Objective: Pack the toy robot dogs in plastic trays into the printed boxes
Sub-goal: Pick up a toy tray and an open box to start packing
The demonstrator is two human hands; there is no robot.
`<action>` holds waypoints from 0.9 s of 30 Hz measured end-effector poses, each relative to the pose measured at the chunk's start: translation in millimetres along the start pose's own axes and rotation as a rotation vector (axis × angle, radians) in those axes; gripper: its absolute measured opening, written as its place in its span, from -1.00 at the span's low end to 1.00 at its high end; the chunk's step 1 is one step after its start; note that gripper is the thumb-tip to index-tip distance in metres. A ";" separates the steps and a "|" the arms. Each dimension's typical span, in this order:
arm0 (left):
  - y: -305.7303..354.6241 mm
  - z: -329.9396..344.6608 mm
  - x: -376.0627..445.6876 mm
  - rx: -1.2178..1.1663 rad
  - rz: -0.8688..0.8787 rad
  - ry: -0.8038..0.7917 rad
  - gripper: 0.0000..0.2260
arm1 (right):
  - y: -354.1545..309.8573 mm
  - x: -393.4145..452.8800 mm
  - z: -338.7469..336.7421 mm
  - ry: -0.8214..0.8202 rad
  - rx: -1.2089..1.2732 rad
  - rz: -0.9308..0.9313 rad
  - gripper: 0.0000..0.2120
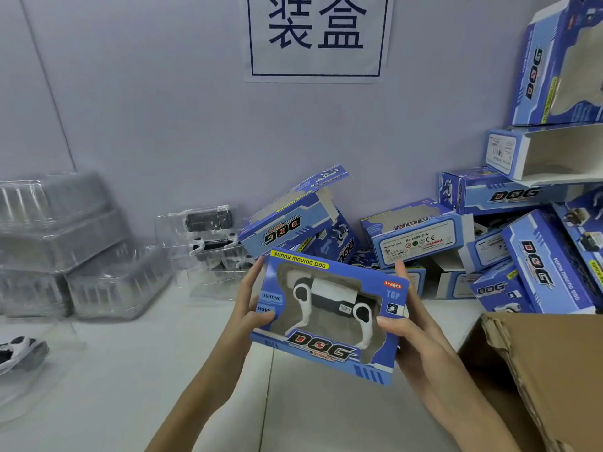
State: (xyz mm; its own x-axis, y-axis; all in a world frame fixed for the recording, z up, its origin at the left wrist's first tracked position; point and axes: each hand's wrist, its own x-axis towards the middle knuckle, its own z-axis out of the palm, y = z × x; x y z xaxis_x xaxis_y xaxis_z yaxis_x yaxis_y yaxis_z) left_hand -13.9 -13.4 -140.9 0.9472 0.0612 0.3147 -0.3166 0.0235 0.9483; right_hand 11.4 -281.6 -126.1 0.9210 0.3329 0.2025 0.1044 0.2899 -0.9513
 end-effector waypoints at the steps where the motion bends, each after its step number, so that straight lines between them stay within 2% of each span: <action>1: -0.1 1.7 -0.7 0.000 0.003 -0.007 -0.30 | 1.6 -0.2 -0.4 0.000 0.001 -0.001 -0.20; 3: -1.3 6.4 -3.9 0.027 -0.019 0.023 -0.36 | 4.7 0.5 -0.9 -0.008 0.016 0.006 -0.25; 6: -3.3 14.2 -8.7 0.036 -0.068 0.042 -0.20 | 9.0 2.3 -0.5 -0.008 0.067 0.024 -0.36; 7: -4.3 16.3 -9.6 0.033 -0.080 0.042 -0.20 | 11.1 2.7 0.9 0.004 0.072 0.028 -0.40; 11: -2.4 20.1 -9.2 -0.048 -0.130 0.042 -0.54 | 14.4 2.3 9.0 0.056 -0.080 0.016 -0.50; 13: 2.5 11.5 -6.6 -0.064 -0.166 0.030 -0.59 | 10.5 0.2 8.0 0.014 -0.182 0.005 -0.40; 15: 6.8 -4.1 -3.3 -0.098 -0.198 0.029 -0.61 | 2.9 -3.2 5.7 -0.076 -0.262 0.071 -0.30; 17: 9.9 -19.2 -2.8 -0.139 -0.242 0.027 -0.66 | -8.1 -7.3 6.7 -0.163 -0.316 0.182 -0.34; 19: 11.2 -26.1 -3.0 -0.182 -0.291 0.068 -0.52 | -16.7 -10.5 7.5 -0.179 -0.326 0.238 -0.41; 21: 12.1 -26.5 -1.7 -0.233 -0.297 0.138 -0.44 | -23.1 -12.3 9.0 -0.123 -0.315 0.203 -0.43; 24: 15.4 -25.3 1.3 -0.235 -0.189 0.256 -0.43 | -35.3 -15.6 11.2 0.052 -0.182 0.074 -0.42; 27: 16.7 -25.7 3.2 -0.151 -0.124 0.309 -0.38 | -44.5 -20.5 9.7 0.328 0.035 -0.210 -0.36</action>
State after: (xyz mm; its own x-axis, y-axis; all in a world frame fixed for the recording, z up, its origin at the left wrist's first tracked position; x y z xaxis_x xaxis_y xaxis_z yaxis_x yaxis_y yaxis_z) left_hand -17.5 12.9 -125.1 0.9264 0.3462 0.1481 -0.2256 0.1956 0.9544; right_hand -15.8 -292.6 -85.7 0.9527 -0.0397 0.3012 0.2953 0.3536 -0.8876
